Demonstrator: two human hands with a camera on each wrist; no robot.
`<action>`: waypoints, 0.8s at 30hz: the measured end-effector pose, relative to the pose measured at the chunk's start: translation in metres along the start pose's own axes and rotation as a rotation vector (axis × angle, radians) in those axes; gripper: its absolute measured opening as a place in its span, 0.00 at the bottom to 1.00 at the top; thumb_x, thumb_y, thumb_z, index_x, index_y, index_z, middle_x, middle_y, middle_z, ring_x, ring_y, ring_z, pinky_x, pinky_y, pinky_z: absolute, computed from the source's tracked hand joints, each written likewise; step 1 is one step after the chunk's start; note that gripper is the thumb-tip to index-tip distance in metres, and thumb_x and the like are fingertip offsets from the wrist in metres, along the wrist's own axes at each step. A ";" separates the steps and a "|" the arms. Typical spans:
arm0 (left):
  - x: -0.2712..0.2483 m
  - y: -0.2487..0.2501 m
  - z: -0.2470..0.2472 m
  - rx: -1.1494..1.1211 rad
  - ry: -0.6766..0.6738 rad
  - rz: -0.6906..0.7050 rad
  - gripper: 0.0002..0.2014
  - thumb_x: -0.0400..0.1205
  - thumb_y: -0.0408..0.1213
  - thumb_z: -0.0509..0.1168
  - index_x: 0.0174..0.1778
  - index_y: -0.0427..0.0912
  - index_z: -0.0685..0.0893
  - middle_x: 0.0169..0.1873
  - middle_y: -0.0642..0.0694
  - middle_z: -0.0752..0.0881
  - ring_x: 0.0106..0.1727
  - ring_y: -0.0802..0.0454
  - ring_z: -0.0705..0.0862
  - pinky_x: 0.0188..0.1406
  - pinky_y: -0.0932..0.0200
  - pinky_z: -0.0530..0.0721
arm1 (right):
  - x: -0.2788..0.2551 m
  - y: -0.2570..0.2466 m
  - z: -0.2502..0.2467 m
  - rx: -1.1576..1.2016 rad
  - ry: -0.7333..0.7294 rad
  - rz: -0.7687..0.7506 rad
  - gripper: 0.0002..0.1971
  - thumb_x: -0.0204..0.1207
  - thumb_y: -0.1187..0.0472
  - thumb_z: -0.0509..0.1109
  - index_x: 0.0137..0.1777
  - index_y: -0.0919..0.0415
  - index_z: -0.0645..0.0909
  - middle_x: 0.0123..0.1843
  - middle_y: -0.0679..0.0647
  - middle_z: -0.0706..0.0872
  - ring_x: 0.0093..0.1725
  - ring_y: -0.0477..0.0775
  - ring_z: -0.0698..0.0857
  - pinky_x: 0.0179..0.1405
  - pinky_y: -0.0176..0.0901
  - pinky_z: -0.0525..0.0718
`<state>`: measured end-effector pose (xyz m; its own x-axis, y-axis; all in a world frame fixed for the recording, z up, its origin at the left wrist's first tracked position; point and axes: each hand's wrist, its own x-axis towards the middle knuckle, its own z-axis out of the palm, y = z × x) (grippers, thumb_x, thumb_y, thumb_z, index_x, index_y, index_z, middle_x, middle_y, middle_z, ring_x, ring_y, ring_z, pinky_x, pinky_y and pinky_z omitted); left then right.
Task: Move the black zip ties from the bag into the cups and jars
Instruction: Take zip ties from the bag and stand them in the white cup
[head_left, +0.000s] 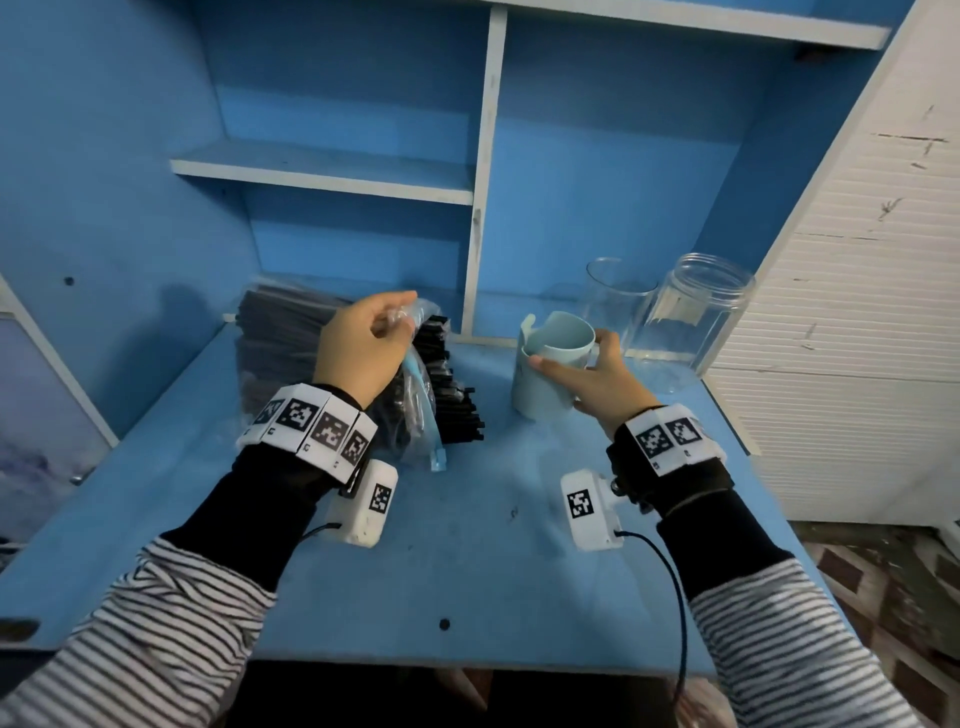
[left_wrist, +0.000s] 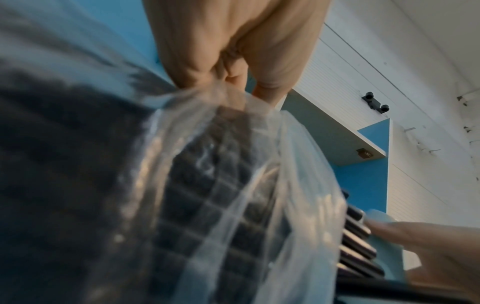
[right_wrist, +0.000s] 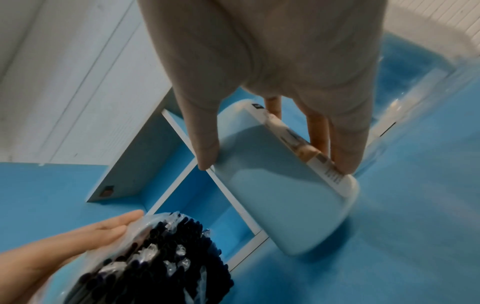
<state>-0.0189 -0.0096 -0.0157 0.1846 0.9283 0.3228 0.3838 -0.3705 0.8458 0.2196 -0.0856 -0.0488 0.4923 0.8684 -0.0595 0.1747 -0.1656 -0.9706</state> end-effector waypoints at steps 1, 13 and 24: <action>-0.001 0.001 0.000 0.009 0.003 -0.001 0.15 0.83 0.37 0.65 0.65 0.51 0.84 0.59 0.55 0.86 0.58 0.60 0.82 0.56 0.67 0.75 | -0.007 0.003 -0.006 0.004 -0.002 0.007 0.41 0.61 0.49 0.85 0.69 0.51 0.64 0.64 0.56 0.82 0.61 0.55 0.84 0.60 0.53 0.84; -0.007 0.019 -0.006 0.141 -0.067 0.000 0.17 0.81 0.36 0.63 0.67 0.49 0.81 0.57 0.51 0.83 0.46 0.59 0.81 0.47 0.66 0.73 | -0.042 0.004 -0.029 -0.134 0.041 0.010 0.37 0.70 0.56 0.80 0.73 0.62 0.62 0.68 0.58 0.79 0.57 0.52 0.79 0.45 0.32 0.77; -0.029 0.015 -0.011 0.349 -0.055 0.244 0.14 0.84 0.36 0.62 0.64 0.45 0.84 0.59 0.45 0.86 0.59 0.47 0.83 0.64 0.52 0.79 | -0.071 -0.040 0.021 -0.358 0.179 -0.579 0.16 0.76 0.58 0.74 0.62 0.60 0.80 0.61 0.54 0.80 0.58 0.47 0.78 0.61 0.42 0.80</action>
<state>-0.0285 -0.0423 -0.0074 0.3523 0.8127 0.4642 0.6040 -0.5763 0.5505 0.1596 -0.1306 -0.0104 0.3624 0.7782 0.5129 0.7059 0.1302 -0.6963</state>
